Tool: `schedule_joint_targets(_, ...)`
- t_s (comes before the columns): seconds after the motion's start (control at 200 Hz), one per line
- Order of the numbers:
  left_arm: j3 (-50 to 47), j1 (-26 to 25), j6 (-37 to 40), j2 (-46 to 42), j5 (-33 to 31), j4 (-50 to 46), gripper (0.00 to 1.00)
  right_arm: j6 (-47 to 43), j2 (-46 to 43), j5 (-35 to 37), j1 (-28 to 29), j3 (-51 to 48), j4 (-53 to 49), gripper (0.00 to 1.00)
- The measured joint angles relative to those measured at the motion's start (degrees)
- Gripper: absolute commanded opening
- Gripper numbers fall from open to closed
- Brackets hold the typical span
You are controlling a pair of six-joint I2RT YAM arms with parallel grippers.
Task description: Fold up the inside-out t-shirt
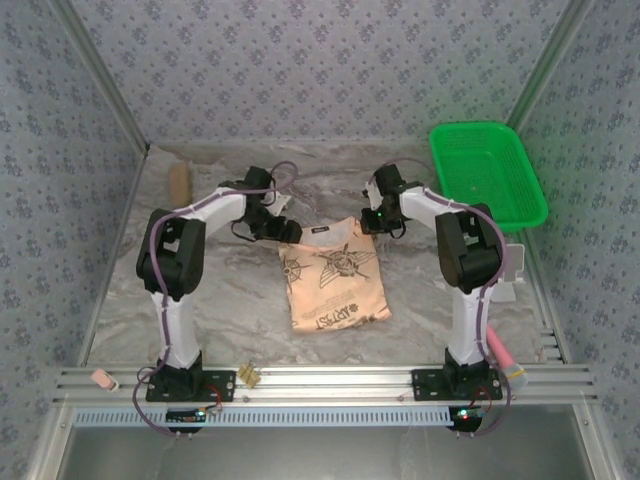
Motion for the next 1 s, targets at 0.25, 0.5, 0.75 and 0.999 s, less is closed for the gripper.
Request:
schedule_joint_targets(0.25, 0.04, 0.55, 0.07, -1.64, -0.31, 0.15, 0.82, 0.04, -1.16, 0.02, 0.24, -0.46, -1.31, 0.48)
schedule_joint_targets(0.5, 6.34, 0.44, 6.82, -1.44, 3.21, -2.84, 0.82, -4.46, -2.1, -3.54, -2.23, 2.8, -6.05, 0.54)
schedule_joint_targets(0.75, 10.91, -0.94, 24.24, 1.73, 2.78, -10.73, 0.86, -5.73, -0.59, -8.2, -3.19, 6.88, -9.29, 0.55)
schedule_joint_targets(0.999, 14.73, -1.27, 38.58, 6.27, 0.39, -16.39, 0.85, -5.44, 5.51, -11.37, -2.86, 9.62, -11.1, 0.52)
